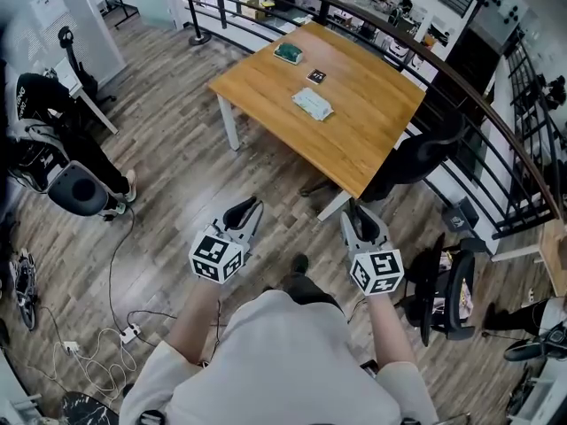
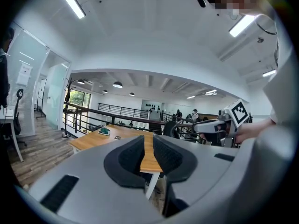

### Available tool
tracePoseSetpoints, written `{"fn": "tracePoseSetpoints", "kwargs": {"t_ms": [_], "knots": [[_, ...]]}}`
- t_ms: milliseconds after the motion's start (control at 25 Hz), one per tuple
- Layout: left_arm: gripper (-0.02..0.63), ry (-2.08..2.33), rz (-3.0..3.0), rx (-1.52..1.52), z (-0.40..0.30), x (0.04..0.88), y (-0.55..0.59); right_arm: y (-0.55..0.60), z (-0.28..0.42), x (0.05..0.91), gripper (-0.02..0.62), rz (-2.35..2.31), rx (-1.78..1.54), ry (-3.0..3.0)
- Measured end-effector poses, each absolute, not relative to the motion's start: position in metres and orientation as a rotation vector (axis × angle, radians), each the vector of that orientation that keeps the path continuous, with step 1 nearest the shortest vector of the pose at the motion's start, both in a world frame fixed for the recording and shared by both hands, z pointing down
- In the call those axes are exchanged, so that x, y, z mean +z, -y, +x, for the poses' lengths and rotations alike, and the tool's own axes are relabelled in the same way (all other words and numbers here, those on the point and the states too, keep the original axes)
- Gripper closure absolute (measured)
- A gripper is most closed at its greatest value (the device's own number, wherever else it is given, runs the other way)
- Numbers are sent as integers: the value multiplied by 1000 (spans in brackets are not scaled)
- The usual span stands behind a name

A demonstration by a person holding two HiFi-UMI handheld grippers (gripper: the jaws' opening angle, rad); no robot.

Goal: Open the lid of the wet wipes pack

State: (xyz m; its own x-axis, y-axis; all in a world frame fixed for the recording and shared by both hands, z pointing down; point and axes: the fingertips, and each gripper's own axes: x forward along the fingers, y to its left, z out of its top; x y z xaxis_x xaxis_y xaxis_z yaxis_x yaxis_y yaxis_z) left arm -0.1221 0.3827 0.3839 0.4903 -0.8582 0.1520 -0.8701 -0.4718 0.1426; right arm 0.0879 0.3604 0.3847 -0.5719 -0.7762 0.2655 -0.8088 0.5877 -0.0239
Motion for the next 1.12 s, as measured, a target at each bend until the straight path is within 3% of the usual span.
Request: {"fn": "tracePoseSetpoints", "kwargs": {"t_ms": [1120], "knots": [[552,1572,2465,106,-114,385,-115,-75,73,410,485,1109,232,2617]]}}
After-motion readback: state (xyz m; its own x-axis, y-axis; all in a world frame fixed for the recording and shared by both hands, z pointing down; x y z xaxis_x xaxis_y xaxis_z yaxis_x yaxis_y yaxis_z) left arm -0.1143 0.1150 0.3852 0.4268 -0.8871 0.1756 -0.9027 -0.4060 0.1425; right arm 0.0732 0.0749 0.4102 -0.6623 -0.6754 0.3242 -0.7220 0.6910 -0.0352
